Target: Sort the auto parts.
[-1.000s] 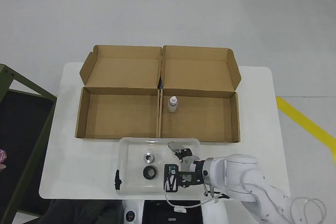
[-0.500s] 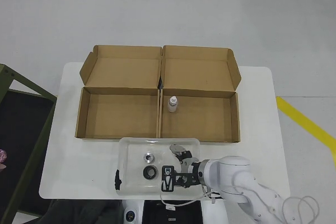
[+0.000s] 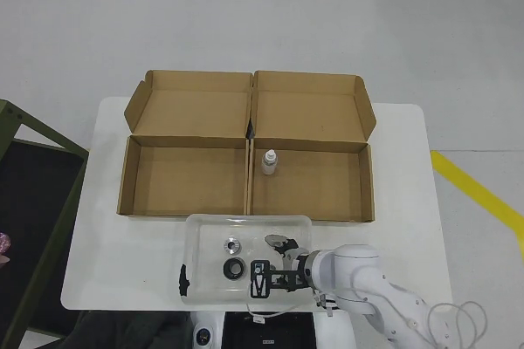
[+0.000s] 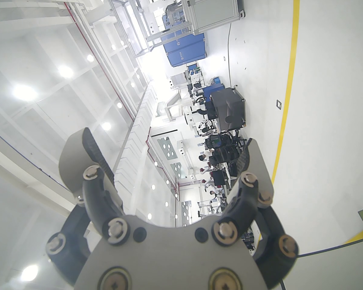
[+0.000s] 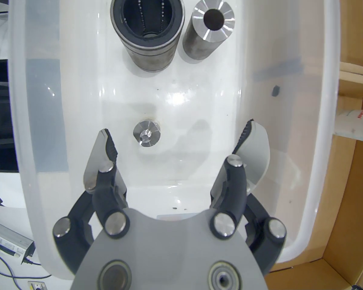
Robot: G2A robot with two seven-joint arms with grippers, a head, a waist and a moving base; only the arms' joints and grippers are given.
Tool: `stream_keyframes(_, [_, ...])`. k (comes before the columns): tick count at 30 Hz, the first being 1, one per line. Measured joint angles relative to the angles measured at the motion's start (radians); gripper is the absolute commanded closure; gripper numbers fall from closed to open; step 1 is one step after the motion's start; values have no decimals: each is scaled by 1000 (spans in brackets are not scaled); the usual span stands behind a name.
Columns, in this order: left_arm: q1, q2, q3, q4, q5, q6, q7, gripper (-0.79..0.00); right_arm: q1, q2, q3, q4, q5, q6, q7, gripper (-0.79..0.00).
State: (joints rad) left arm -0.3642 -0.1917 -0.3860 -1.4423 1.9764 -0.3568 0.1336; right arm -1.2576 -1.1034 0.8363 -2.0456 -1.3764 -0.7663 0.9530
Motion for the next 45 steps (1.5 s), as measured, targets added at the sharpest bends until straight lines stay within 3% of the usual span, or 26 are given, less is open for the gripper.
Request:
stream_keyframes(7, [0, 0, 0, 0, 0, 0, 0, -785, 23, -6, -33, 27, 6, 4, 22, -628])
stream_keyframes(15, [0, 0, 0, 0, 0, 0, 0, -785, 44, -8, -55, 51, 17, 1, 37, -391])
stream_keyframes(21, [0, 0, 0, 0, 0, 0, 0, -785, 53, -9, -64, 61, 30, -3, 49, -305])
stream_keyframes(24, [0, 0, 0, 0, 0, 0, 0, -785, 57, -8, -67, 64, 38, -6, 53, -157])
stream_keyframes(26, [0, 0, 0, 0, 0, 0, 0, -785, 59, -8, -70, 65, 45, -8, 54, -3])
stream_keyframes(45, [0, 0, 0, 0, 0, 0, 0, -785, 90, 0, -46, 12, 108, -25, 0, 0])
